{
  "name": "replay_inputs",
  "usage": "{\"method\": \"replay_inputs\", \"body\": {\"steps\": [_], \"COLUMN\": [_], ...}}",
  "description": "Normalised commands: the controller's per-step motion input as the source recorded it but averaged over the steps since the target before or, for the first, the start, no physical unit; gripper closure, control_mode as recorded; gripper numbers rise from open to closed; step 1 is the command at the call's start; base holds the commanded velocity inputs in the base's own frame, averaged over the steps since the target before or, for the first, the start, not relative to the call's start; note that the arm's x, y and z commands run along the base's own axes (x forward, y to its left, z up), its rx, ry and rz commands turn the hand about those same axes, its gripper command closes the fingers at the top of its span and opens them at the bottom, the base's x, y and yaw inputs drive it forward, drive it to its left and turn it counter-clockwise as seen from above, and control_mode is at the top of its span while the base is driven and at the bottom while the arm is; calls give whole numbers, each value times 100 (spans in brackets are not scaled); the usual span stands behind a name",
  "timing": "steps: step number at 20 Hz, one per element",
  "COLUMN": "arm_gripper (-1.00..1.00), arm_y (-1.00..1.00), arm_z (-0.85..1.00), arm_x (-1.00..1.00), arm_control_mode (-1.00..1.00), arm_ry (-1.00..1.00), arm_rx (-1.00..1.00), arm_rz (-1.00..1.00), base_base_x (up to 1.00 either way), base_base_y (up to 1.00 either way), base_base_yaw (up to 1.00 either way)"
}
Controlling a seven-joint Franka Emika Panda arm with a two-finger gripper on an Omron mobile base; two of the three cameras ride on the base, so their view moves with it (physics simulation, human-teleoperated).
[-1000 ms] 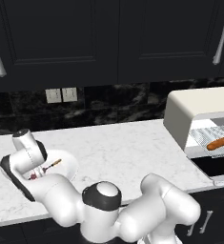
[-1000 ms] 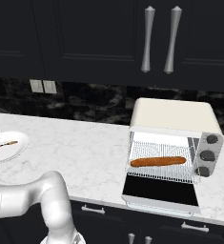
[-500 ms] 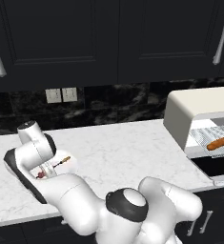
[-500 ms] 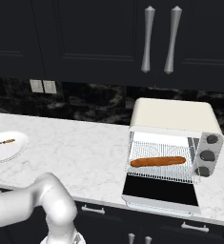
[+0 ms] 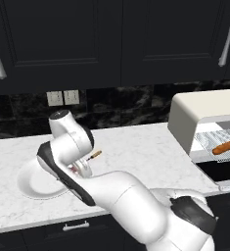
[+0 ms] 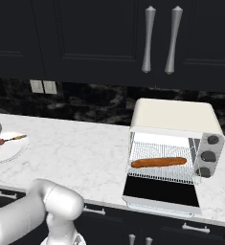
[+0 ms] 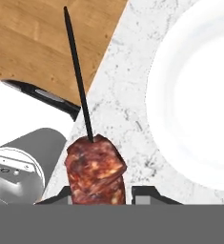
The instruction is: Pick up the kebab skewer and baguette bread, and place them inside the toaster oven. Close the toaster oven door and start by setting the timer.
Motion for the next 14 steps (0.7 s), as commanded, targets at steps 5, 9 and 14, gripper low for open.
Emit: {"method": "replay_inputs", "body": {"steps": [5, 9, 14], "arm_gripper": [100, 100, 100], "arm_y": [-100, -100, -100], "arm_z": [42, 49, 18], "arm_x": [-8, -37, -18], "arm_control_mode": [-100, -100, -100], "arm_ry": [0, 0, 0], "arm_rx": [0, 0, 1], "arm_rz": [-3, -7, -9], "base_base_x": [0, 0, 0], "base_base_y": [0, 0, 0], "base_base_yaw": [0, 0, 0]}}
